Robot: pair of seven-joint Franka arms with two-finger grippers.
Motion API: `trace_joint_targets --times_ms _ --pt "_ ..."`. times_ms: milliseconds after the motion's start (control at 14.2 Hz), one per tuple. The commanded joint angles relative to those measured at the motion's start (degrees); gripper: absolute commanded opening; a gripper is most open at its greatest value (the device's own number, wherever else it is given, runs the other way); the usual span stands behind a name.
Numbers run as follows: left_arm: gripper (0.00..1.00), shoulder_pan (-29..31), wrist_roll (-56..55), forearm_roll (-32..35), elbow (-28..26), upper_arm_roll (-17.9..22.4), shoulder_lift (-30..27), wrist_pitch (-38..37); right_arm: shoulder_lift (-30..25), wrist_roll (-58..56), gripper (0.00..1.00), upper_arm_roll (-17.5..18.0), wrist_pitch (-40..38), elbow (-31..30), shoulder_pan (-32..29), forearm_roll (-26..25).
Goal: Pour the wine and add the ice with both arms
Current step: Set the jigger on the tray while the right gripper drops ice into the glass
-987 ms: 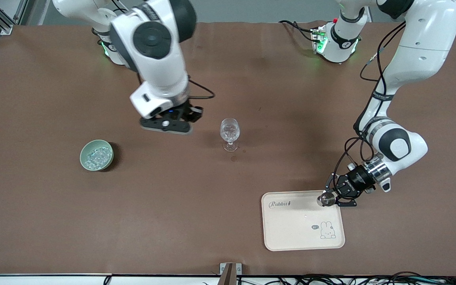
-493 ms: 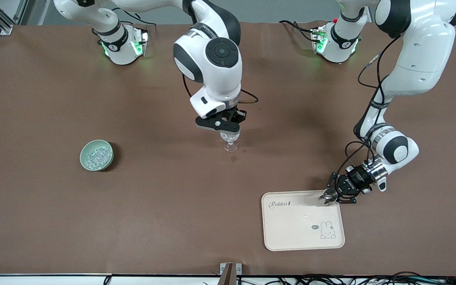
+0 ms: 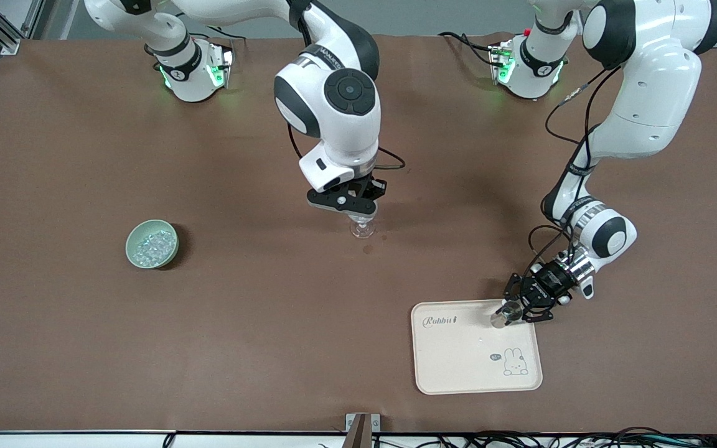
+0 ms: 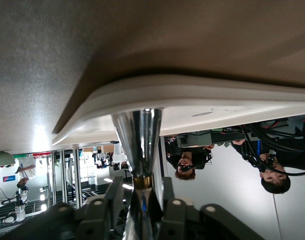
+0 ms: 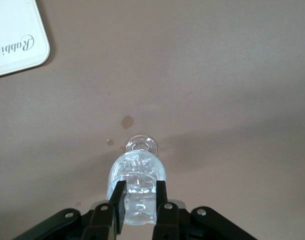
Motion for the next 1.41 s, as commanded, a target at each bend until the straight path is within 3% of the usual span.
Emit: trace_joint_targets --times_ms 0,282,423,705,916,1057,1128,1198,1339 --pt "1.0 0.6 -0.4 -0.4 -1.8 0.5 -1.3 -2.9 0.8 1.0 0.01 0.1 -0.3 0.7 0.1 0.4" --pt "1.0 0.6 -2.7 7.7 -3.3 7.8 -2.2 -13.6 1.1 1.6 0.02 0.1 -0.4 0.6 0.4 0.7" --pt "1.0 0.5 -5.6 16.0 -0.8 12.8 -2.2 -19.4 1.2 1.6 0.02 0.1 -0.3 0.6 0.4 0.7" --pt "1.0 0.7 -11.2 39.0 8.8 17.1 -5.2 -24.8 2.1 2.6 0.07 0.1 -0.3 0.6 1.4 0.7" --pt "1.0 0.9 -12.9 56.4 22.3 18.7 -5.7 -33.4 2.2 2.6 0.11 0.1 -0.3 0.3 1.8 0.7" --pt "1.0 0.3 -12.6 59.9 27.1 20.2 -7.7 -34.0 2.2 2.5 0.18 0.1 -0.3 -0.7 1.7 0.5" --pt "1.0 0.0 -12.7 60.8 28.9 20.6 -8.5 -32.6 2.2 2.5 0.28 0.1 -0.3 -0.8 1.7 0.5" --pt "1.0 -0.1 -12.7 61.4 29.7 21.2 -9.8 -29.7 2.2 2.5 0.31 0.1 -0.3 -0.8 1.7 0.6" --pt "1.0 -0.4 -12.3 62.2 29.9 21.2 -12.8 -22.1 2.2 2.1 0.46 0.1 -0.3 -0.8 1.5 0.6"
